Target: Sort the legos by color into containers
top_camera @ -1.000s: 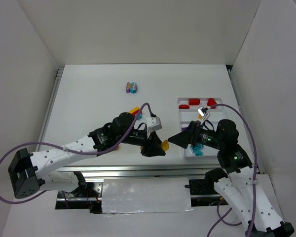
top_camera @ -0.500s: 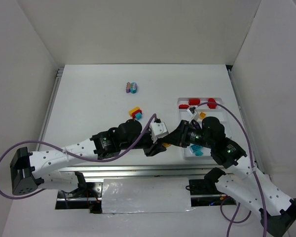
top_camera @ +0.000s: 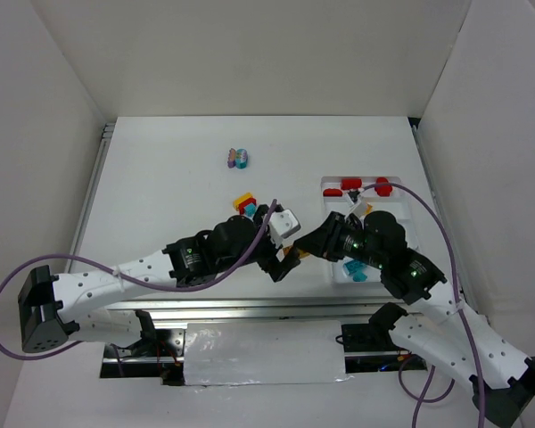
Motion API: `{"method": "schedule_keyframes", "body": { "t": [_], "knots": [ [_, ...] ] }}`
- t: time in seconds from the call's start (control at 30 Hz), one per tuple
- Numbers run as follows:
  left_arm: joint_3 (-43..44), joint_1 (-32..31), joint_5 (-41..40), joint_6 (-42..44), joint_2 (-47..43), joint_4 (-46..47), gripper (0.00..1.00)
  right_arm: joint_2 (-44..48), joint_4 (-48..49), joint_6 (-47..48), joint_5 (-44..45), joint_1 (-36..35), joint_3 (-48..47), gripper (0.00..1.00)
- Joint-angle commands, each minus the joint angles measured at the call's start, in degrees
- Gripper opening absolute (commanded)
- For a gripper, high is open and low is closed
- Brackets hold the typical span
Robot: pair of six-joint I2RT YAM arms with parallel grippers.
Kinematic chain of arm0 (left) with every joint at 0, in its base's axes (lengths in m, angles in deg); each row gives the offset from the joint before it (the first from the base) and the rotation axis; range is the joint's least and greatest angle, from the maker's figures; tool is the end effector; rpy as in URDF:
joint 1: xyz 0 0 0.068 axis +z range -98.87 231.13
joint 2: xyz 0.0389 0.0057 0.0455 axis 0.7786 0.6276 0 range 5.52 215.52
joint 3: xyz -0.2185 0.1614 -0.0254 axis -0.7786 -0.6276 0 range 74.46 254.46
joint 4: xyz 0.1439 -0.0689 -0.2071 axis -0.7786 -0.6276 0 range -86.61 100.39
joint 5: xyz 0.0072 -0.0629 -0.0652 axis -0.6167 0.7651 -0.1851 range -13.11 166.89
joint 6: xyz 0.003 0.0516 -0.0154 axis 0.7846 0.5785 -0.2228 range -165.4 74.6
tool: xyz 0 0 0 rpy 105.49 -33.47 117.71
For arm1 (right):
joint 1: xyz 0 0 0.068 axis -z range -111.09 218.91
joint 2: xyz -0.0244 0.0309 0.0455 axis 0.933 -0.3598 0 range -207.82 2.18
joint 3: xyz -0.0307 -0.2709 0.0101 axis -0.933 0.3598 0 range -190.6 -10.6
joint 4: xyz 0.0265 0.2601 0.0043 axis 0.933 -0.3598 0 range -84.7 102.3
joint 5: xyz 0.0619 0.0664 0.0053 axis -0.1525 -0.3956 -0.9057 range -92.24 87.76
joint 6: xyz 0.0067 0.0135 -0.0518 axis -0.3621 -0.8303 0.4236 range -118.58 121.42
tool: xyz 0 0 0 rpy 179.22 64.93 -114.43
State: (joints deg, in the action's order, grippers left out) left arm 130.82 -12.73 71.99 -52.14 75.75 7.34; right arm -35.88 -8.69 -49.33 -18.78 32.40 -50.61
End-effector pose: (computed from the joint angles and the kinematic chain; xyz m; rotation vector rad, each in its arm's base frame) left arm 0.1295 -0.2569 0.3295 0.8719 1.7305 -0.7616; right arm 0.1203 0.1018 0.3093 0.0444 2.1136 1.2552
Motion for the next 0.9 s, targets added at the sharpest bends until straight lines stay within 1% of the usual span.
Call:
{"method": "schedule_keyframes", "body": {
  "t": [0.0,0.03,0.07,0.1,0.13,0.17,0.2,0.23,0.27,0.3,0.33,0.37,0.4,0.43,0.5,0.53,0.6,0.7,0.73,0.8,0.83,0.87],
  "knots": [
    [2.4,0.2,-11.1,-4.6,-1.1,-2.0,0.99,-4.1,-3.5,4.5,12.1,3.5,-3.1,0.00],
    [3.9,0.2,-15.6,-7.5,-1.1,-6.0,1.00,-5.6,-3.7,5.4,13.2,8.8,-3.1,0.00],
    [4.9,0.2,-17.7,-9.1,-1.0,-8.4,1.00,-8.6,-3.4,5.9,12.8,12.0,-3.0,0.00],
    [6.8,0.2,-19.7,-12.9,-1.0,-11.2,1.00,-10.1,-1.7,7.3,11.7,15.6,-2.3,0.00],
    [7.5,0.2,-23.8,-14.9,-1.1,-13.9,0.99,-11.6,-0.6,7.6,12.0,18.5,-2.1,0.00],
    [8.1,0.3,-25.1,-16.9,-1.5,-18.5,0.99,-15.5,-0.1,7.8,15.1,23.0,-3.0,0.00],
    [8.8,0.3,-25.9,-19.4,-1.9,-20.6,1.00,-18.1,-0.1,8.4,16.9,24.6,-3.9,0.00],
    [8.9,0.4,-26.5,-20.4,-2.3,-22.2,1.00,-23.8,-0.3,8.6,19.3,26.4,-5.3,0.00],
    [8.9,0.4,-27.2,-21.3,-3.4,-25.3,1.00,-26.8,-0.1,9.0,22.0,29.4,-8.1,0.00],
    [8.9,0.4,-27.3,-22.7,-4.0,-26.7,0.99,-29.8,0.2,9.5,22.0,30.6,-9.5,0.00],
    [8.9,0.4,-27.3,-23.2,-4.9,-28.1,0.99,-35.1,0.9,10.1,21.5,31.7,-11.0,0.00],
    [8.4,0.4,-27.4,-23.7,-6.7,-30.1,0.99,-37.6,0.9,10.7,23.1,32.5,-14.2,0.00],
    [6.9,0.4,-27.3,-24.3,-7.7,-30.4,1.00,-40.3,0.6,11.0,24.1,32.8,-15.9,0.00],
    [6.0,0.5,-27.8,-24.6,-10.0,-30.7,0.99,-45.2,-0.1,11.4,24.8,33.0,-19.4,0.00],
    [2.7,1.0,-28.0,-26.0,-12.1,-31.2,1.00,-51.4,-0.8,12.3,24.3,33.8,-22.4,0.00],
    [1.8,1.1,-28.1,-26.4,-14.1,-31.4,0.99,-53.0,-1.3,12.6,23.9,34.0,-24.7,0.00],
    [-1.1,1.5,-28.6,-28.6,-15.7,-31.5,1.00,-56.0,-2.1,12.9,23.5,34.1,-26.4,0.00],
    [-4.4,2.1,-29.1,-31.5,-17.8,-31.5,1.00,-57.7,-2.4,12.9,23.9,34.0,-27.6,0.10],
    [-4.9,2.1,-29.5,-32.2,-18.4,-31.6,0.99,-57.8,-2.6,12.9,24.2,34.0,-27.7,0.18],
    [-6.0,2.4,-30.9,-34.3,-18.8,-32.3,0.99,-57.5,-2.3,13.0,24.0,34.0,-27.1,0.29],
    [-6.2,2.5,-31.3,-34.9,-19.2,-32.5,0.99,-57.1,-2.0,13.0,23.9,34.1,-26.3,0.48],
    [-6.3,2.8,-31.6,-35.7,-19.4,-32.7,0.99,-56.9,-1.9,13.0,23.8,34.1,-26.0,0.60]
  ]
}}
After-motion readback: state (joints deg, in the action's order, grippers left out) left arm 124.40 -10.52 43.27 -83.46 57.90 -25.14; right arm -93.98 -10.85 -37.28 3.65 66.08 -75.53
